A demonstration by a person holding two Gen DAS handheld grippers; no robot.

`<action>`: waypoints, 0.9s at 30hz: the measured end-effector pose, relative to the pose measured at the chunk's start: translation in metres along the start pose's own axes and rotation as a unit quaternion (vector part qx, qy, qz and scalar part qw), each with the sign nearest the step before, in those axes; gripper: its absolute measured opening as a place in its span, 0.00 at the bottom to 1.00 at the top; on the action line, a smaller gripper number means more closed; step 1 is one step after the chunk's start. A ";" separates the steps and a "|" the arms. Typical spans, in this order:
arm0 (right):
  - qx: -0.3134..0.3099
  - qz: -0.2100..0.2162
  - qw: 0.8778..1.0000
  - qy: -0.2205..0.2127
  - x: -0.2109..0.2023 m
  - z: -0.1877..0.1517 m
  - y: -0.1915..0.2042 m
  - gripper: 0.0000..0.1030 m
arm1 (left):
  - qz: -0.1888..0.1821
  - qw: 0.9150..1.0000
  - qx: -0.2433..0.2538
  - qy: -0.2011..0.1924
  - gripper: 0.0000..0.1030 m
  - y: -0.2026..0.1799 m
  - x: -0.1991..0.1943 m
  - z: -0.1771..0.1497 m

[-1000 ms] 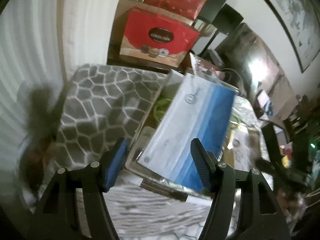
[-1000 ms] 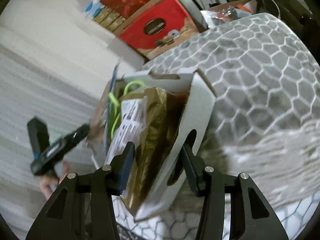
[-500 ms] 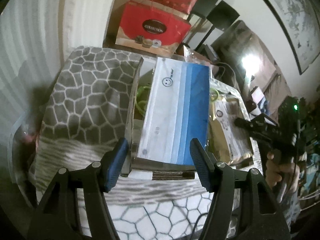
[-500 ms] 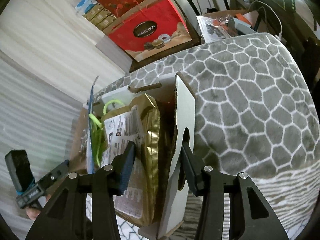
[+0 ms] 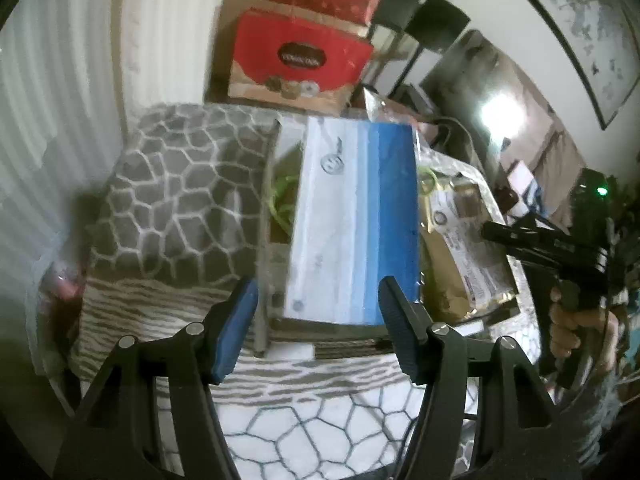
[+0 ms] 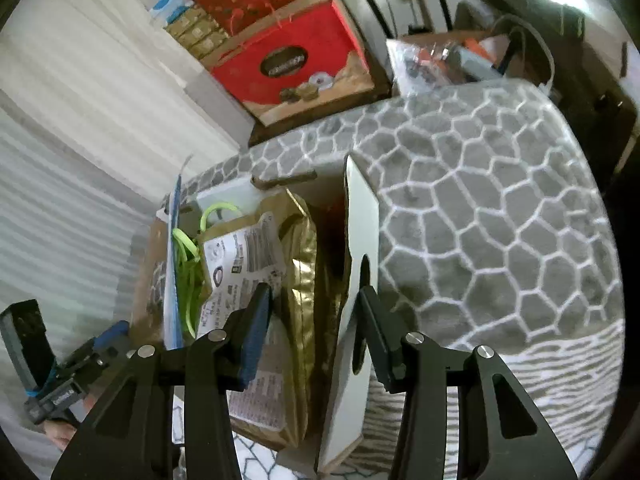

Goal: Organize objects

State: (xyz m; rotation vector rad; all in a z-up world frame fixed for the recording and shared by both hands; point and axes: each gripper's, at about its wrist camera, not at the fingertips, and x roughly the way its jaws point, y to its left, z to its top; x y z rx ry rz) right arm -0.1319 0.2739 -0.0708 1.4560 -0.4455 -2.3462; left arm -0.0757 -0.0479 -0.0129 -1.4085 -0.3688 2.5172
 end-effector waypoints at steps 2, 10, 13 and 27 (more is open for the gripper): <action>-0.014 -0.018 0.999 -0.023 -0.013 0.000 0.007 0.52 | 0.007 1.000 0.000 -0.012 0.62 0.002 -0.005 0.003; -0.062 0.020 0.997 -0.051 -0.030 0.012 0.062 0.60 | 0.005 1.000 -0.015 -0.024 0.74 0.011 -0.008 0.010; -0.070 0.048 0.996 -0.026 -0.010 0.011 0.081 0.61 | 0.007 1.000 -0.015 -0.023 0.74 0.012 -0.007 0.009; -0.071 0.082 0.992 0.071 0.077 -0.007 0.118 0.14 | -0.009 1.000 -0.020 -0.020 0.74 0.016 -0.006 0.009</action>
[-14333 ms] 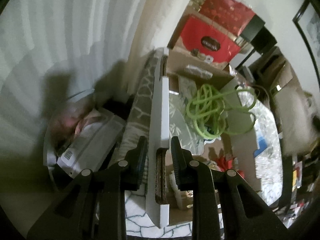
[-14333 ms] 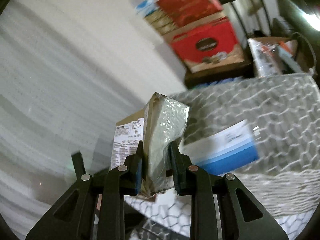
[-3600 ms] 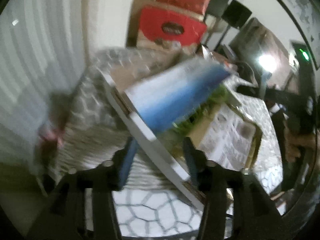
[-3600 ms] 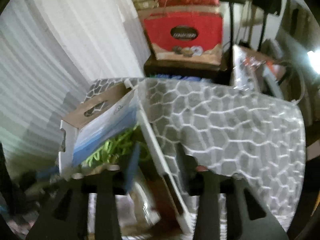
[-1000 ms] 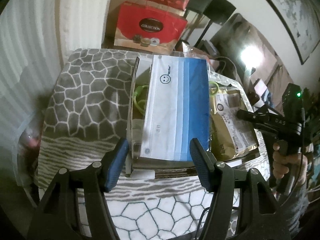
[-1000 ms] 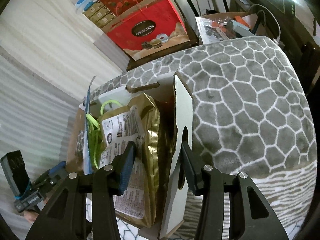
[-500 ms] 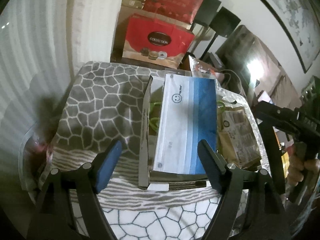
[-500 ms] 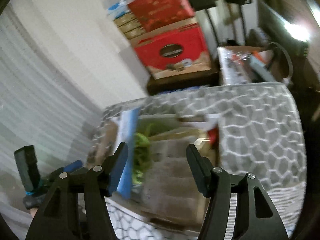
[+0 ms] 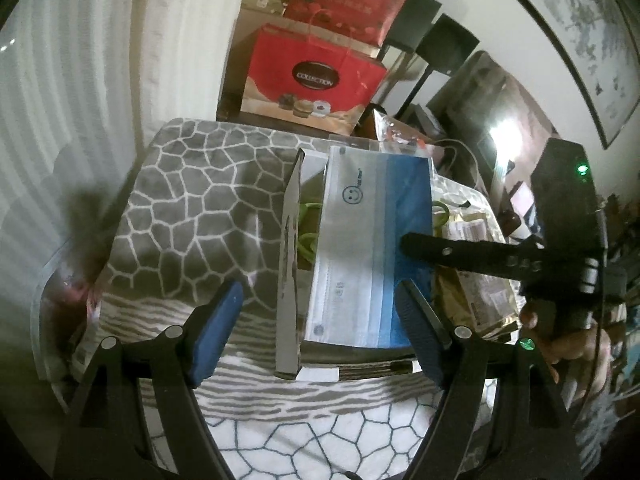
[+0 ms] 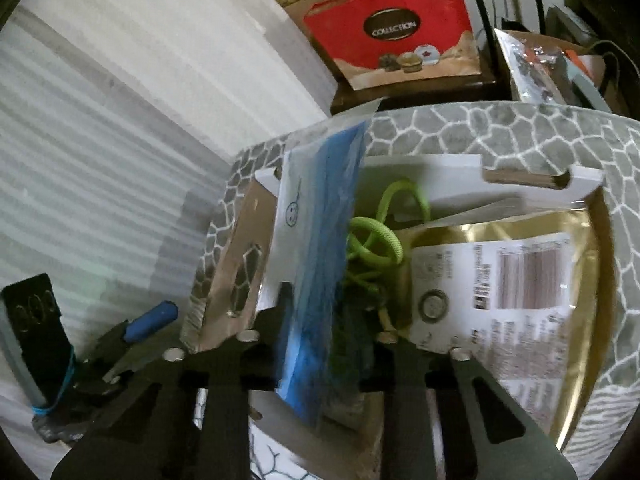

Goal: Organize objects

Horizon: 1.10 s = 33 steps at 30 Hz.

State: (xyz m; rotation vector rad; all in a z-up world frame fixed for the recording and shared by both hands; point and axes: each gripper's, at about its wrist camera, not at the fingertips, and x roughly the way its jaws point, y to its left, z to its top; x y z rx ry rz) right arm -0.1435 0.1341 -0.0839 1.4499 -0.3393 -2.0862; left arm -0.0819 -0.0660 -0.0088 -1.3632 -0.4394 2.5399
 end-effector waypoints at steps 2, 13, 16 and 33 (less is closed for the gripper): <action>0.004 0.016 1.000 0.004 0.005 -0.001 0.000 0.08 | -0.002 1.000 0.001 0.000 0.74 0.000 0.000 0.000; 0.071 0.094 0.991 -0.069 -0.040 -0.001 -0.004 0.02 | -0.059 0.998 -0.023 0.004 0.74 0.002 -0.010 0.003; 0.087 0.092 0.987 -0.097 -0.060 -0.001 -0.012 0.02 | -0.087 0.996 -0.028 0.014 0.74 -0.002 -0.010 0.003; 0.053 0.011 0.995 -0.081 -0.083 -0.067 -0.039 0.04 | -0.094 0.992 0.009 0.085 0.75 -0.043 0.023 -0.009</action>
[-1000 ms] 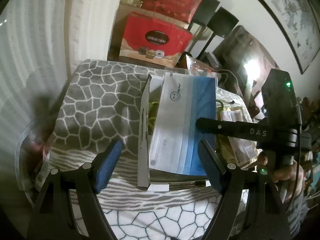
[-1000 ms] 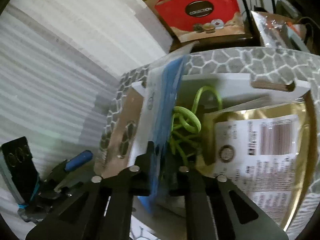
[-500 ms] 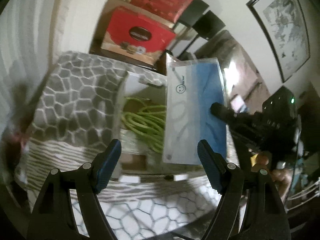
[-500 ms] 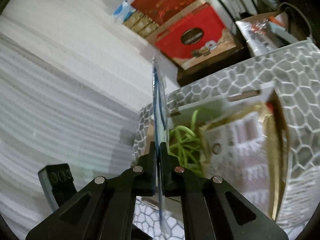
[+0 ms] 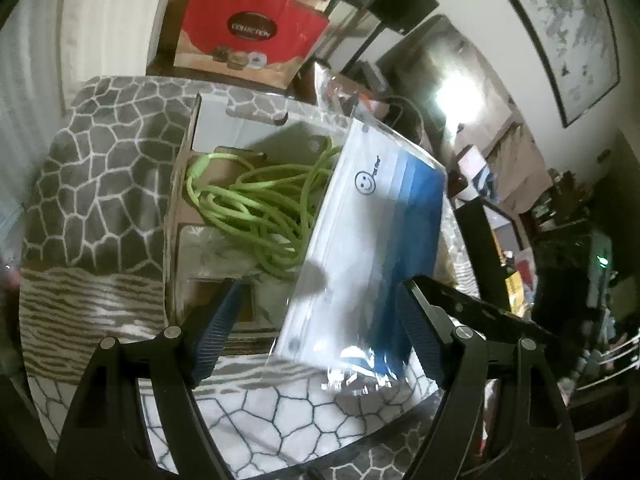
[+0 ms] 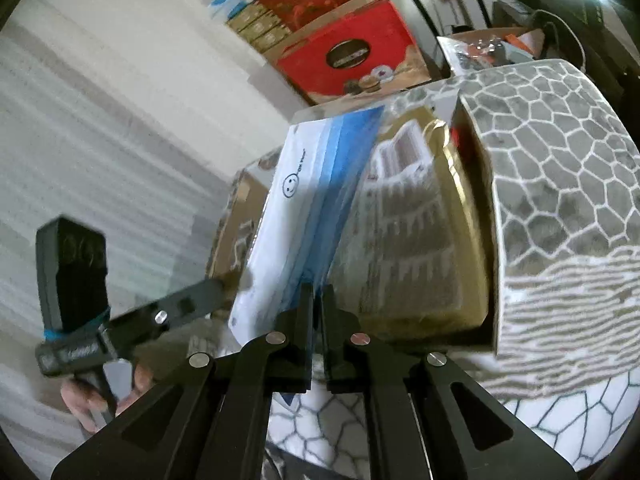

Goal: Organize objects

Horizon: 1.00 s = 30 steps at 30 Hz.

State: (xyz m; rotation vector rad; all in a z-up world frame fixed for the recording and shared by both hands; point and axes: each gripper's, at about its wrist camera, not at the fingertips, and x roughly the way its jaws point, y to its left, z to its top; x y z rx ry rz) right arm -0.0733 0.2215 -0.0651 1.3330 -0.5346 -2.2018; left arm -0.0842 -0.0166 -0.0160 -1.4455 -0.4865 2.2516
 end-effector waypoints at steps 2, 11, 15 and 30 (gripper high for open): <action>-0.008 0.000 1.000 -0.001 -0.001 -0.003 0.003 0.04 | 0.012 1.000 0.007 -0.002 0.80 -0.001 0.002 -0.001; 0.008 0.012 1.000 0.004 0.003 -0.004 -0.004 0.04 | -0.020 0.999 0.033 0.037 0.69 -0.006 0.021 0.010; 0.020 0.023 1.000 0.006 0.004 -0.005 -0.005 0.04 | -0.006 0.998 0.030 0.050 0.28 -0.007 0.027 0.014; 0.016 0.061 0.998 0.016 0.032 0.002 0.030 0.08 | 0.090 0.966 0.235 0.054 0.04 -0.073 0.021 0.073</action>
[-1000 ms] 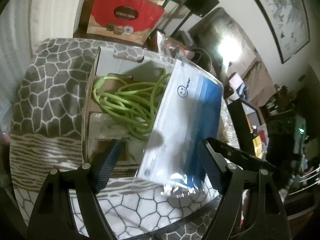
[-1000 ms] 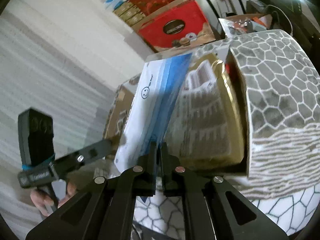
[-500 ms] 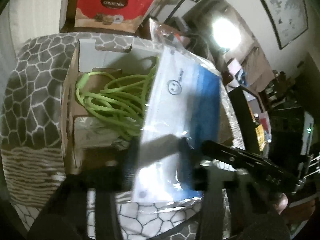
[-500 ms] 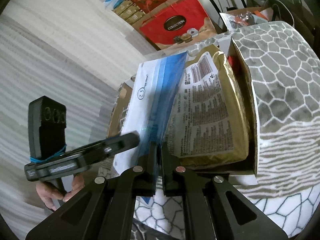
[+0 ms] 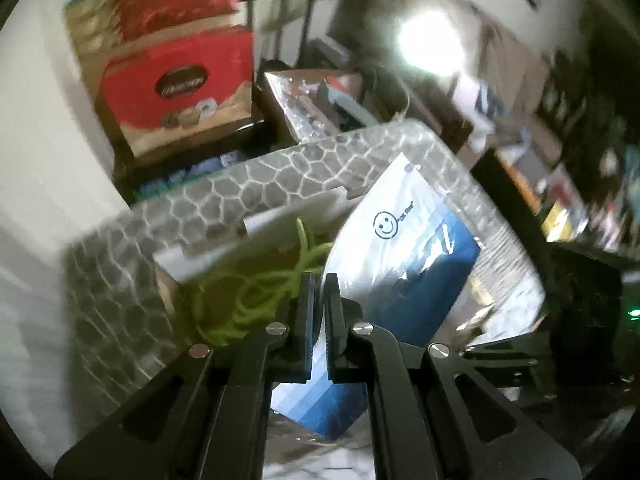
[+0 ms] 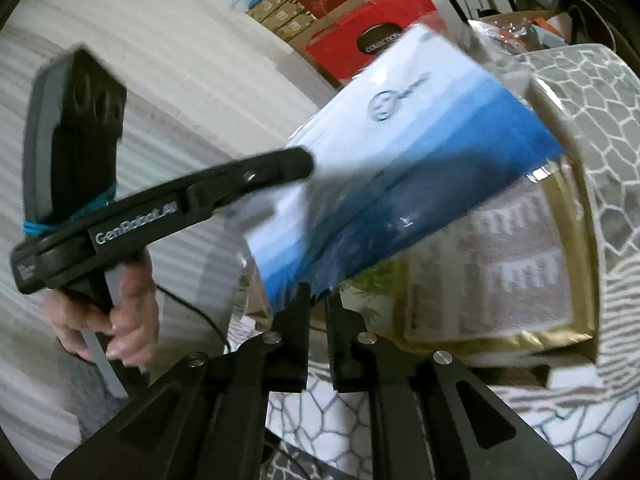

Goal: Organize objects

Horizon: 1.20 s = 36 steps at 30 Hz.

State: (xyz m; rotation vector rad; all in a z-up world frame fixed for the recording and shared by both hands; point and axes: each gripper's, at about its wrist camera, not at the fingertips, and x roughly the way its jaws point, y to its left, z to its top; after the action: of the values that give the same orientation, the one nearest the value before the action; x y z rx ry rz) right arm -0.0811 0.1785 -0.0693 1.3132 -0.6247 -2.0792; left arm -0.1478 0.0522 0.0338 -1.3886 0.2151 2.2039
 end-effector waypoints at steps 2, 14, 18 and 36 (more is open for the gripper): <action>0.008 0.008 1.000 0.011 0.007 0.000 0.000 0.11 | 0.018 0.999 0.036 0.016 0.04 -0.006 0.009 0.002; -0.060 -0.077 0.995 -0.038 -0.061 0.034 -0.001 0.30 | 0.038 0.992 0.112 0.044 0.04 -0.012 0.042 -0.019; -0.081 -0.138 0.985 -0.059 -0.061 0.070 -0.009 0.36 | 0.048 0.990 0.128 0.046 0.06 -0.016 0.043 -0.019; -0.060 -0.117 0.991 0.006 -0.044 0.023 -0.039 0.18 | 0.077 0.996 0.002 -0.044 0.39 0.016 0.010 -0.013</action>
State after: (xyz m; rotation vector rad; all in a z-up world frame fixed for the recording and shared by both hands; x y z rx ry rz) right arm -0.0969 0.2390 -0.0582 1.3844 -0.3464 -2.2552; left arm -0.1494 0.0373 0.0166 -1.3081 0.3035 2.3827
